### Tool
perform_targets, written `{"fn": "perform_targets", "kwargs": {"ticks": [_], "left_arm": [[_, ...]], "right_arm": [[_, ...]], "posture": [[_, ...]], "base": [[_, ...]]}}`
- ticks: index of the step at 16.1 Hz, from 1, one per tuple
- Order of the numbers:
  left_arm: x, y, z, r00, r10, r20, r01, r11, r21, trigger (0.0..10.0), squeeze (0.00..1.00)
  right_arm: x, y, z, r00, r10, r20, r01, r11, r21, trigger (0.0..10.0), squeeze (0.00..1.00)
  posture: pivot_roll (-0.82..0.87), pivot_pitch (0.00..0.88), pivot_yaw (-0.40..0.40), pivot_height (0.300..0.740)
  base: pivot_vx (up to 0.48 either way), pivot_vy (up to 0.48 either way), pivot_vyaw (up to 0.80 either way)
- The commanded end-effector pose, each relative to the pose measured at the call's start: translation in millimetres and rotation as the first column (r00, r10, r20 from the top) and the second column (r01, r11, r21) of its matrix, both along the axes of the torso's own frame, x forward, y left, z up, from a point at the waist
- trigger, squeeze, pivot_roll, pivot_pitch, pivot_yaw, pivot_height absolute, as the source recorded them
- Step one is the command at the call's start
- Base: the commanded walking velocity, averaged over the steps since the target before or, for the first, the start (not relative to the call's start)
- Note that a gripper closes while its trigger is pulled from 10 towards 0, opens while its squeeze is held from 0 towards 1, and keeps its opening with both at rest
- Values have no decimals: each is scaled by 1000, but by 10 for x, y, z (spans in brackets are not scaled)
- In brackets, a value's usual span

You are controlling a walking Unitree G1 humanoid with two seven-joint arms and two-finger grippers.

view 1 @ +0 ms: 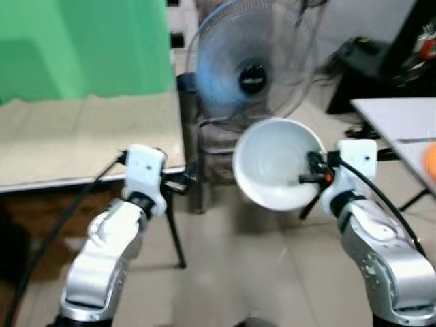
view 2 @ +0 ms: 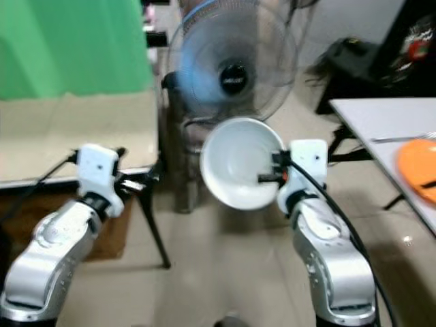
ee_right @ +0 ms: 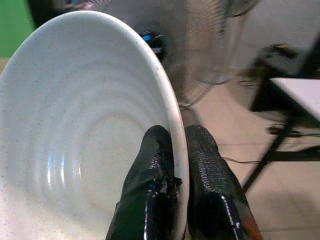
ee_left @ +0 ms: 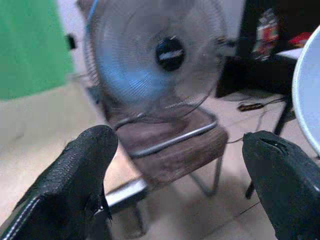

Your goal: Setting the table

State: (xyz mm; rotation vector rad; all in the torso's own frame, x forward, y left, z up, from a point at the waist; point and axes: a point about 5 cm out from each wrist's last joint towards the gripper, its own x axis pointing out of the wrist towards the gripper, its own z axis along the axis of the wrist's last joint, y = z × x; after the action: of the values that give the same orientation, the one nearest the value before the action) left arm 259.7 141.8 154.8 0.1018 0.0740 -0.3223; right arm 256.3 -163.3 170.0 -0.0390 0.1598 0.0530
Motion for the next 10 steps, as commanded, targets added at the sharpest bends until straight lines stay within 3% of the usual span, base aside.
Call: {"fn": "perform_targets", "kwargs": {"ticks": [1, 10], "left_arm": [[-4, 29, 19, 1000, 15, 10, -15, 1000, 15, 10000, 0], [-4, 61, 79, 1000, 14, 19, -14, 1000, 21, 10000, 0]], "right_arm": [[-1, 19, 52, 1000, 4, 24, -4, 1000, 4, 10000, 0], [10, 21, 38, 1000, -16, 16, 16, 1000, 0, 10000, 0]], "posture": [[59, 0, -26, 740], [81, 0, -25, 740]], "base": [[0, 0, -800], [0, 0, -800]]}}
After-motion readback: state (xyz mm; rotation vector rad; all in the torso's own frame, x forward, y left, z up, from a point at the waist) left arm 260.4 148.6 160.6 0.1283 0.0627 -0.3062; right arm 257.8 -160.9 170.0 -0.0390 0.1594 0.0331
